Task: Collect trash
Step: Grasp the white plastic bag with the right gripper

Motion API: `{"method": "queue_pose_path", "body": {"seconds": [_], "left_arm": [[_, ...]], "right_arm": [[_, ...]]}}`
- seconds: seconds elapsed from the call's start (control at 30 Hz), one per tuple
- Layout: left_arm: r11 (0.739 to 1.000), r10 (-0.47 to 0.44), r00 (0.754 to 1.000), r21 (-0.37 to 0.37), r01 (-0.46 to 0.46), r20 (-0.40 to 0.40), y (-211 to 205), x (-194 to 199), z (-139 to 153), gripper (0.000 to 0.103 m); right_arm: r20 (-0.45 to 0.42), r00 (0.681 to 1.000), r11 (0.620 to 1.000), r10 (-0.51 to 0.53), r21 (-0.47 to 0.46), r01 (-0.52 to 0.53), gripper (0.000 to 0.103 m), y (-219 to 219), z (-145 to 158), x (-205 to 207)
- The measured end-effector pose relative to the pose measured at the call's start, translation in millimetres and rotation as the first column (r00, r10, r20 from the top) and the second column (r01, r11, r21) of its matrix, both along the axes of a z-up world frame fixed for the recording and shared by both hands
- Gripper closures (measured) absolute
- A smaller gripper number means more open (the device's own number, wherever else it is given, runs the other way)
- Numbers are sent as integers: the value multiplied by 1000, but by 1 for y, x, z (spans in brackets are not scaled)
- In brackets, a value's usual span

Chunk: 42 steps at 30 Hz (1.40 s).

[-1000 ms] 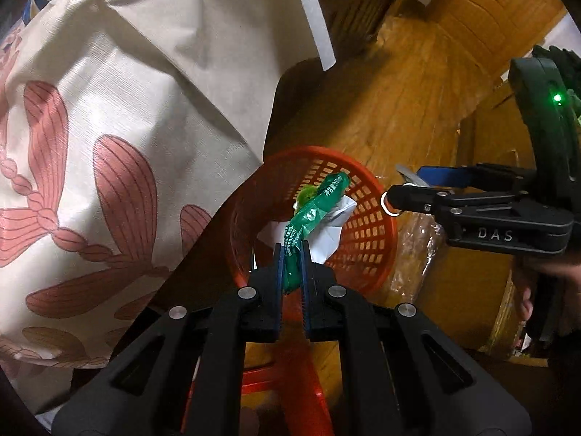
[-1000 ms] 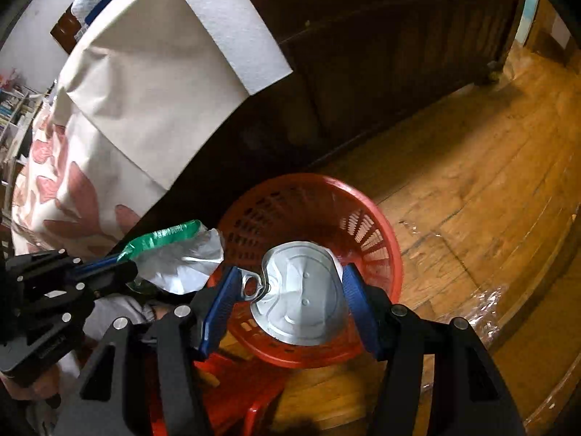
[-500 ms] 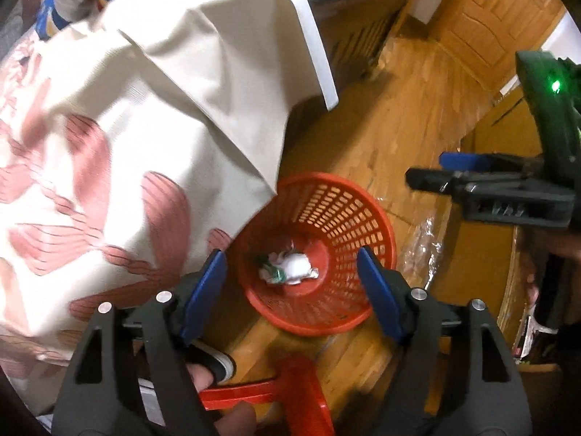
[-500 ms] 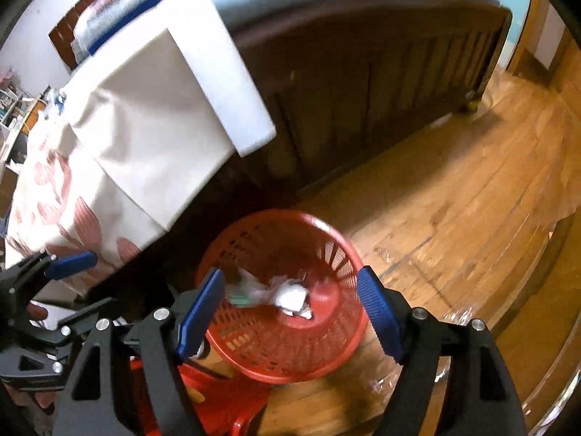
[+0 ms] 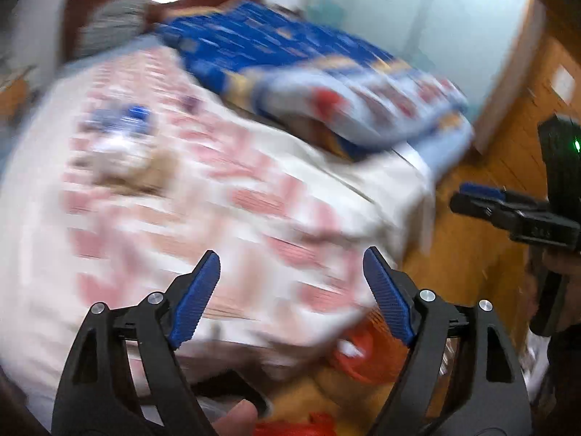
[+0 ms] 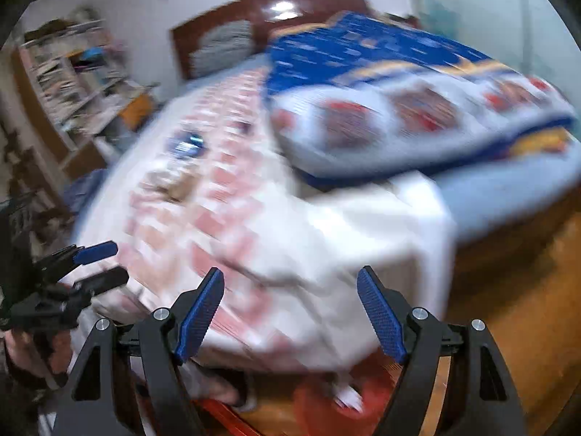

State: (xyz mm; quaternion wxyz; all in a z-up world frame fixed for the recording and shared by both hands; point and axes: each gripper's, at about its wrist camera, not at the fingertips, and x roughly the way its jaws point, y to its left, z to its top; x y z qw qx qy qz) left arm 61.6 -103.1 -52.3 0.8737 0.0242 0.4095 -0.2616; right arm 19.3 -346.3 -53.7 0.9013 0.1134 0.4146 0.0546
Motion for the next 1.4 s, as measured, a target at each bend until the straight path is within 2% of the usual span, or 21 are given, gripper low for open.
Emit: {"method": "queue_pose_path", "body": {"seconds": [0.07,0.17,0.23,0.37,0.5,0.57,0.67,0.73,0.77,0.87,0.97,1.03,1.13,1.23,1.4], "left_arm": [[995,102,994,-9,-102,40,45,17,9,21],[978,208,975,-15,-207,73,94,42,9,20],[967,255,964,-27,-253,71,117,54,5,20],[943,331,943,-49,-329,38,161,79,-8,20],[929,364,932,-76,-362,11,186,88,-12,20],[927,370,929,-79,-368,8,192,91,-14,20],[920,382,924,-90,-380,-1,202,96,-16,20],[916,388,921,-103,-388,-16,207,99,-19,20],[914,390,920,-107,-390,-21,209,100,-20,20],[913,392,920,-115,-392,-30,211,102,-21,20],[916,385,922,-112,-386,-31,208,104,-23,20],[916,384,923,-115,-385,-33,208,103,-22,20],[916,384,923,-116,-385,-31,208,101,-21,20],[914,388,921,-120,-389,-32,209,101,-21,20],[911,392,919,-121,-394,-39,209,100,-22,20]], "right_arm": [[33,996,996,87,17,-88,28,39,9,38],[63,978,979,199,32,-201,28,99,15,93],[86,955,957,284,42,-288,28,146,16,134],[96,918,920,385,33,-389,30,222,5,203],[43,900,901,434,-38,-433,31,284,-17,257],[16,911,909,413,-72,-411,31,301,-28,282],[-30,925,922,379,-71,-380,30,310,-44,307],[-51,925,922,377,-79,-380,33,318,-59,318],[-63,923,919,380,-90,-384,41,322,-66,323],[-89,921,919,380,-81,-387,52,323,-86,337],[-102,920,920,378,-74,-386,54,323,-93,341],[-101,913,909,395,-98,-404,58,327,-94,340],[-102,902,893,420,-129,-430,59,334,-92,338],[-96,885,854,456,-232,-466,59,348,-89,331],[-118,865,797,489,-344,-497,59,366,-93,329]]}}
